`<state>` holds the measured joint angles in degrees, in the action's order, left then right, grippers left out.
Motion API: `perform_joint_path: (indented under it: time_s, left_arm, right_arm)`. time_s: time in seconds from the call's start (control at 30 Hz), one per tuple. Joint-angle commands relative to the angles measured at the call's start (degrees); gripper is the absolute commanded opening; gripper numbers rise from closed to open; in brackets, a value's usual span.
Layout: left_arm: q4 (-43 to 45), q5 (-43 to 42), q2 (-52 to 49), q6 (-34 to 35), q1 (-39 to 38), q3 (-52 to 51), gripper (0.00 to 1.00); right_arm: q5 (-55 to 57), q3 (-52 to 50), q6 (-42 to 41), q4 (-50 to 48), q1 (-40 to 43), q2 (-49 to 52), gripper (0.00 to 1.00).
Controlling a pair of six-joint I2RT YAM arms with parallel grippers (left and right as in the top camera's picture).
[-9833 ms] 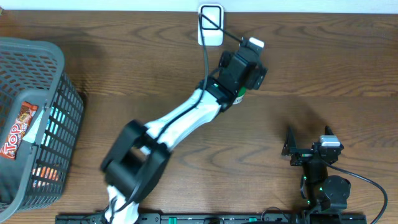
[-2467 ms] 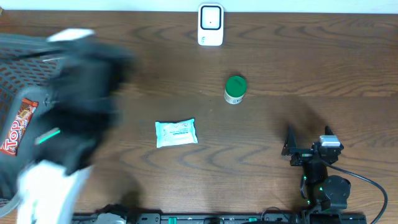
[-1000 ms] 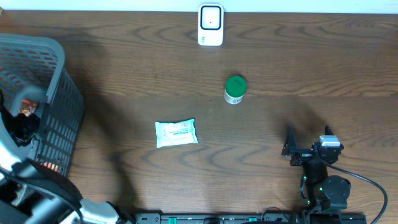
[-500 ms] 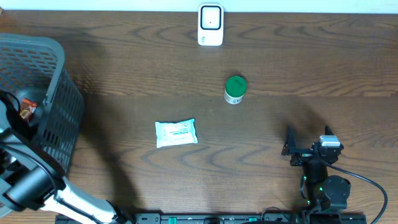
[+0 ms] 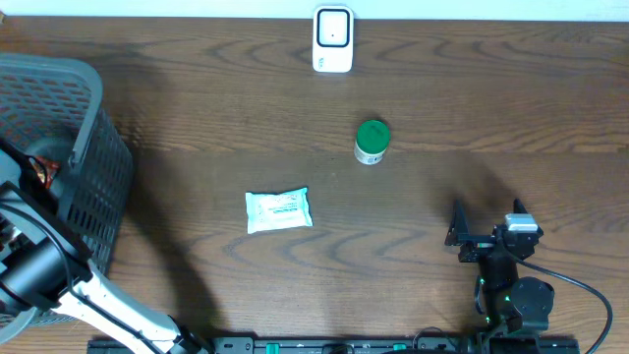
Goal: Scan the item barcode
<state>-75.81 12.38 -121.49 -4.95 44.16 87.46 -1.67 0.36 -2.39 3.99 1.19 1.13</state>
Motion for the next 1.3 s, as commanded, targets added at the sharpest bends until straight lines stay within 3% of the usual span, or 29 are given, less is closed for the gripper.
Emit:
perform_joint_path:
  time_s: [0.0, 0.17, 0.3, 0.5, 0.7, 0.87, 0.97, 1.03, 1.27]
  left_arm:
    - [0.7, 1.1, -2.6, -0.4, 1.1, 0.0, 0.98]
    - [1.3, -1.4, -4.5, -0.4, 1.5, 0.0, 0.97]
    - [1.4, -1.4, -4.6, -0.4, 1.5, 0.0, 0.68]
    - [-0.2, -3.0, -4.6, 0.1, 1.5, 2.2, 0.62]
    - [-9.9, -3.8, -4.3, 3.3, 1.5, 16.1, 0.60]
    - [-19.5, -15.3, -4.1, 3.3, 1.5, 36.0, 0.60]
    - [-21.0, -27.0, -2.9, 4.2, 1.5, 46.2, 0.59]
    - [-20.2, -36.5, -0.1, 4.5, 1.4, 49.7, 0.54]
    - [-13.4, -57.5, 12.3, 7.2, 1.0, 51.9, 0.53]
  right_arm:
    - [0.1, 0.0, -0.5, 0.2, -0.1, 0.0, 0.99]
    - [0.1, 0.0, -0.5, 0.2, -0.1, 0.0, 0.99]
    - [0.1, 0.0, -0.5, 0.2, -0.1, 0.0, 0.99]
    - [0.1, 0.0, -0.6, 0.2, -0.1, 0.0, 0.99]
    - [0.1, 0.0, -0.6, 0.2, -0.1, 0.0, 0.99]
    - [0.1, 0.0, -0.5, 0.2, -0.1, 0.0, 0.99]
    - [0.1, 0.0, -0.6, 0.2, -0.1, 0.0, 0.99]
    - [0.1, 0.0, -0.6, 0.2, -0.1, 0.0, 0.99]
    - [0.1, 0.0, -0.5, 0.2, -0.1, 0.0, 0.99]
